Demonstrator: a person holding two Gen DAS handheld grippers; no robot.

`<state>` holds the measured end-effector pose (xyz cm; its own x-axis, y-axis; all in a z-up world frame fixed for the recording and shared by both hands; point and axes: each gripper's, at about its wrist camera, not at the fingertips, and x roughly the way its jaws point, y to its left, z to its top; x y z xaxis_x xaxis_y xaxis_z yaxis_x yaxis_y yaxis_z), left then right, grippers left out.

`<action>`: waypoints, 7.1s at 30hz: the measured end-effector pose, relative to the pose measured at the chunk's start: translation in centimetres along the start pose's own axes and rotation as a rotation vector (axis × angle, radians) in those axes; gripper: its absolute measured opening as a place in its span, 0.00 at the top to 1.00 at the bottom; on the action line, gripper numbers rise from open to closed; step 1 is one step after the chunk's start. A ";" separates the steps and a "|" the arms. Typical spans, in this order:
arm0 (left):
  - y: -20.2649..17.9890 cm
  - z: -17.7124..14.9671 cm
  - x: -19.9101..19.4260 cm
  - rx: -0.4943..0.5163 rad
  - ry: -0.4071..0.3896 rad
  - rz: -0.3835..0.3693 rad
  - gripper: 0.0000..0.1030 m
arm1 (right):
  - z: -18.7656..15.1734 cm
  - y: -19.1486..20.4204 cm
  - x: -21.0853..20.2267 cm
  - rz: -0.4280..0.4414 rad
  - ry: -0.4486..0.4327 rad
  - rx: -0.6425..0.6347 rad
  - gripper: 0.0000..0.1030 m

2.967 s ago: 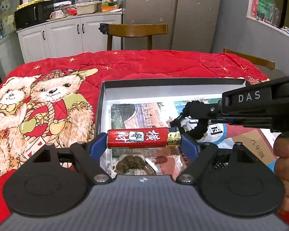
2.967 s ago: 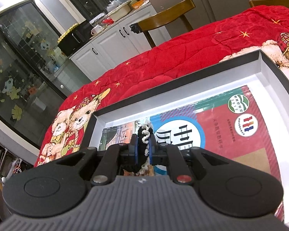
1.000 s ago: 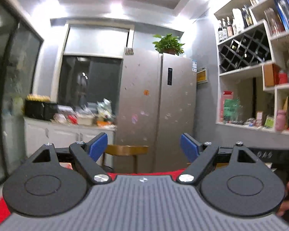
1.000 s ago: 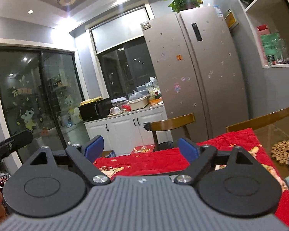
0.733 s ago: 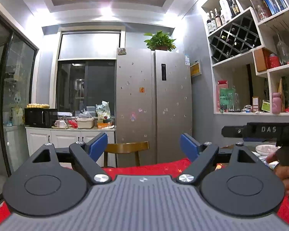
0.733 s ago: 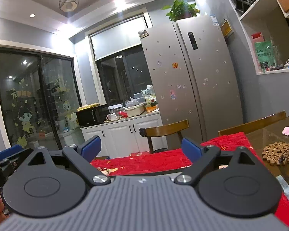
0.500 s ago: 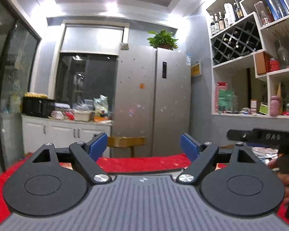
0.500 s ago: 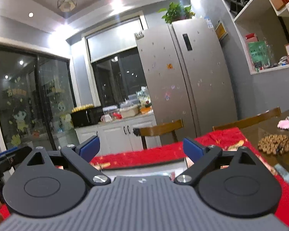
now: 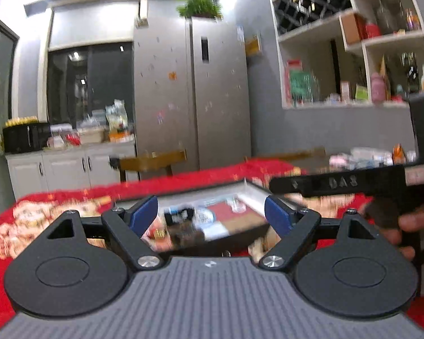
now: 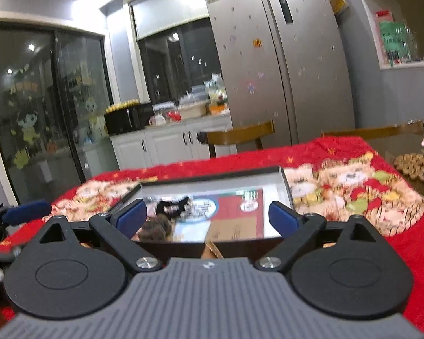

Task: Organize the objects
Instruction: 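Grasp blue-white scrunchie with left gripper while right gripper reaches brown paper packet, then lift the blue-white scrunchie and the brown triangular packet off the quilt, then carry both held items over the black box and lower them inside, then open both grippers to release the scrunchie and packet into the box, then withdraw both grippers from the box toward the remaining items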

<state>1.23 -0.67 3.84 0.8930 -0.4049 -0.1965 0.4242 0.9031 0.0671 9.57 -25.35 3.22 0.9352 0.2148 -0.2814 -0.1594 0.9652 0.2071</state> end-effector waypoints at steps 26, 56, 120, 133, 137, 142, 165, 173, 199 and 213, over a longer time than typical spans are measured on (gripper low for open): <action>-0.2 -3.7 6.0 0.013 0.319 0.018 0.63 | -2.7 -2.7 4.3 0.042 0.264 0.124 0.32; 1.3 -2.9 5.0 -0.072 0.265 0.052 0.85 | -2.3 -3.0 3.5 0.011 0.224 0.168 0.54; 17.6 8.9 21.4 -0.324 0.235 0.116 0.85 | 10.1 3.3 20.6 0.028 0.179 0.158 0.54; 16.1 3.8 24.9 -0.280 0.361 0.051 0.85 | 5.2 3.1 24.9 -0.008 0.358 0.124 0.54; 16.9 3.2 25.4 -0.320 0.381 0.033 0.85 | 4.5 3.1 25.0 -0.013 0.377 0.122 0.54; 17.5 3.0 25.7 -0.343 0.397 0.037 0.85 | 4.2 3.3 25.6 -0.010 0.398 0.106 0.54; 18.3 2.1 26.4 -0.411 0.454 0.031 0.85 | 3.6 3.6 25.9 -0.023 0.427 0.093 0.53; 18.4 2.1 26.4 -0.416 0.455 0.045 0.85 | 3.8 3.6 25.8 -0.017 0.423 0.093 0.49; 20.0 13.6 13.4 -0.343 0.093 0.085 0.28 | 12.9 5.1 13.4 0.056 0.079 0.012 0.21; 10.1 17.5 0.0 -0.271 -0.054 -0.019 0.22 | 14.7 2.9 -3.1 0.077 -0.125 -0.040 0.15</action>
<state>8.12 5.97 21.66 0.8949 -0.4230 -0.1419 0.3922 0.8974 -0.2021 10.84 -25.45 18.50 0.9514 0.2707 -0.1471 -0.2423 0.9523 0.1857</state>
